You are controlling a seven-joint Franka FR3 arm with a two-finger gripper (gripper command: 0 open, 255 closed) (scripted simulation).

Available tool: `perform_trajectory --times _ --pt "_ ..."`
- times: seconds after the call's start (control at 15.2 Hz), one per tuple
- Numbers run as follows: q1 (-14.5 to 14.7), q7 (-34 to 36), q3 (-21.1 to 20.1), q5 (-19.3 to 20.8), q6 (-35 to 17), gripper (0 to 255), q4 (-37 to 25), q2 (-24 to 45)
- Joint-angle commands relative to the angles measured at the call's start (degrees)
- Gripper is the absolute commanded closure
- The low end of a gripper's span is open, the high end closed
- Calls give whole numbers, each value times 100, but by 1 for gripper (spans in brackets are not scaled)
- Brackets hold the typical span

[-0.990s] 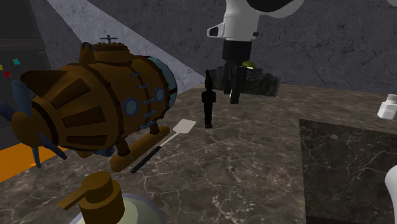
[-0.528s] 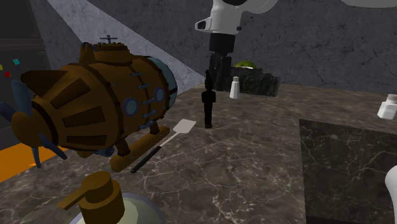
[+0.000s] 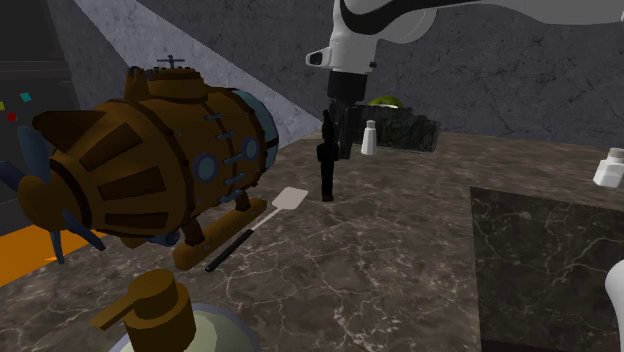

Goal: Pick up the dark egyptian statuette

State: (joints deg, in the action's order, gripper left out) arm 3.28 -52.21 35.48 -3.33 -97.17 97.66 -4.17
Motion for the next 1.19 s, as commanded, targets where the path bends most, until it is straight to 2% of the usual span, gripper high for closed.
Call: perform_trajectory --times 0.0,0.59,1.12 --pt "2 4 -4 4 -28 255 33 -9" --pt "0 -2 -1 3 -40 255 43 -7" --pt "-20 -30 43 -103 617 255 -761 178"
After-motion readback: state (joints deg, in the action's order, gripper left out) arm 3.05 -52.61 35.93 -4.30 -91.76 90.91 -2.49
